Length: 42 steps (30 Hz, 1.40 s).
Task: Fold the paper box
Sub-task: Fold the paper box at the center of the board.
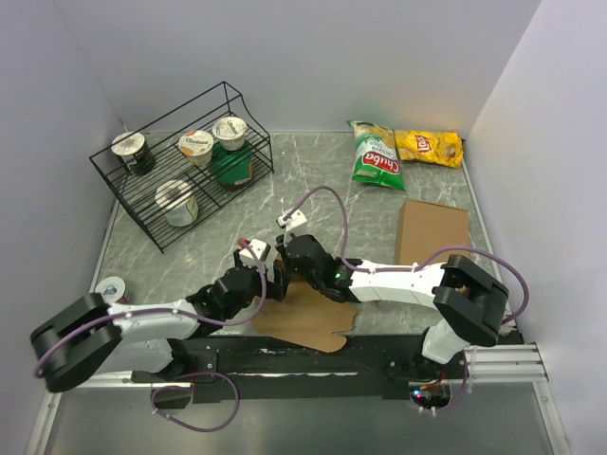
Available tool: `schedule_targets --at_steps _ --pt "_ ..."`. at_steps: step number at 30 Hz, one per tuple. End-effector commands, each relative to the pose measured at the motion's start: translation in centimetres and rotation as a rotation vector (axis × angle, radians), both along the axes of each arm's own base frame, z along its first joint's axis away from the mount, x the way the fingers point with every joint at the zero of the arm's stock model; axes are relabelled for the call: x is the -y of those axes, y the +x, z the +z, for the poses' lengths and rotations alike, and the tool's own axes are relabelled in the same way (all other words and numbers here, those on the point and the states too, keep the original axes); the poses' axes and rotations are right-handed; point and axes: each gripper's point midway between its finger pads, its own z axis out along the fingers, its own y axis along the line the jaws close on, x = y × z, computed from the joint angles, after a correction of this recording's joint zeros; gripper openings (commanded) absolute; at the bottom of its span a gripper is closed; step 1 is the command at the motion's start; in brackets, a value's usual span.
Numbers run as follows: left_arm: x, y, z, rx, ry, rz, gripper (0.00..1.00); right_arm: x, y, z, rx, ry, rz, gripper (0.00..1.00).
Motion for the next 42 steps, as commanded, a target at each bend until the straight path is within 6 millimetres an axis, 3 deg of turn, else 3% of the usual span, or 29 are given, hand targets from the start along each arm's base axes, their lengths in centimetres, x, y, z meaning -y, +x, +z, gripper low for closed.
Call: schedule_targets --at_steps 1,6,10,13,17,23,29,36,42 --pt "0.4 -0.5 2.9 0.008 -0.078 -0.017 0.93 4.6 -2.2 -5.8 -0.105 -0.216 -0.019 0.22" --pt "-0.3 -0.4 6.2 -0.003 -0.227 -0.023 0.91 5.1 -2.4 -5.5 -0.094 -0.198 -0.031 0.23" --pt "-1.5 0.3 7.5 -0.054 -0.336 -0.036 0.91 5.0 -2.6 -4.6 -0.089 -0.168 -0.024 0.27" --pt "-1.8 0.7 8.8 -0.084 -0.402 -0.059 0.91 5.1 -2.7 -3.2 -0.082 -0.133 -0.03 0.35" --pt "-1.2 1.4 10.2 -0.105 -0.433 -0.074 0.92 5.4 -2.9 -0.7 -0.065 -0.075 -0.036 0.53" --pt "0.8 2.2 9.7 -0.154 -0.476 -0.134 0.9 6.5 -3.1 1.9 -0.042 -0.026 -0.065 0.74" --pt "2.4 2.5 8.0 -0.245 -0.467 -0.178 0.88 9.1 -3.5 4.5 -0.019 -0.005 -0.084 0.8" --pt "2.7 2.4 6.0 -0.301 -0.464 -0.175 0.77 11.2 -4.3 3.6 -0.045 -0.033 -0.068 0.81" --pt "2.8 2.1 5.2 -0.334 -0.466 -0.18 0.64 11.7 -4.6 3.1 -0.065 -0.035 -0.081 0.81"
